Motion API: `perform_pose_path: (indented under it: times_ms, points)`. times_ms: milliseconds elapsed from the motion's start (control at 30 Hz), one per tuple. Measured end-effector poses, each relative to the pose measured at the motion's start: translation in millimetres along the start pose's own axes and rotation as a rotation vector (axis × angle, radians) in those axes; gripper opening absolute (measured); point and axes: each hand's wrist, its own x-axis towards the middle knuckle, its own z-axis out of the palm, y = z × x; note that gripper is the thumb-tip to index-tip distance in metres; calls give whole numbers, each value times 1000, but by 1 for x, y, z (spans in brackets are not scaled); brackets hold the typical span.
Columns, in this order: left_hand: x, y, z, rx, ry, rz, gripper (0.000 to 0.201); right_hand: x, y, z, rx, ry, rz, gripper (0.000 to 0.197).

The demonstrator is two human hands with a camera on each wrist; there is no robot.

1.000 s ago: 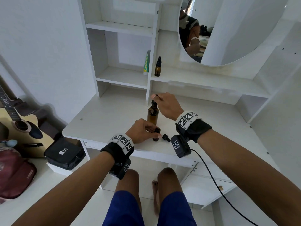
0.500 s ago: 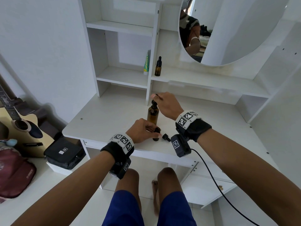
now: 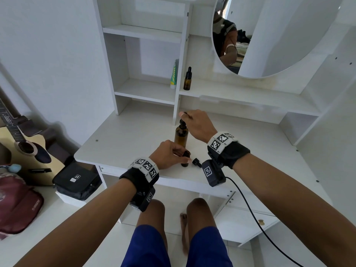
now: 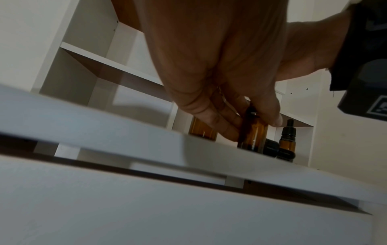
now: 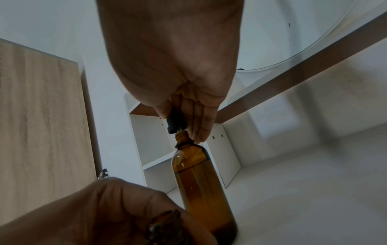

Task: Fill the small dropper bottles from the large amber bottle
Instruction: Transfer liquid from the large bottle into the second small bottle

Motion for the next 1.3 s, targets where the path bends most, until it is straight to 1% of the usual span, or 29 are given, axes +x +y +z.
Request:
perform_pose_path:
  times_ms: [133,400,600,767,1033,1200,1300]
  points:
    - [0,0,0,-8,3,5,24,-1,-2,-1,-18,11,2,50]
    - [0,0,-1,-6,1,2,24,2,-1,-3,-47,1,-15,48]
    - [0,1,-1,-3,-3,-6,25,-2,-3,-3,-18,11,-5,50]
    - [0,0,-1,4,2,-2,26,-1,-2,-2,-26,-8,-4,49]
    - [0,0,-1,1,-4,-8,25,-4,-8,-4,6,5,20,49]
    - [1,0,0,-5,0,0,25,-2,-5,1,3,-32,34,48]
    - [1,0,-1,-8,-4,-2,25,-3,-4,-1,-11,-40,31,45]
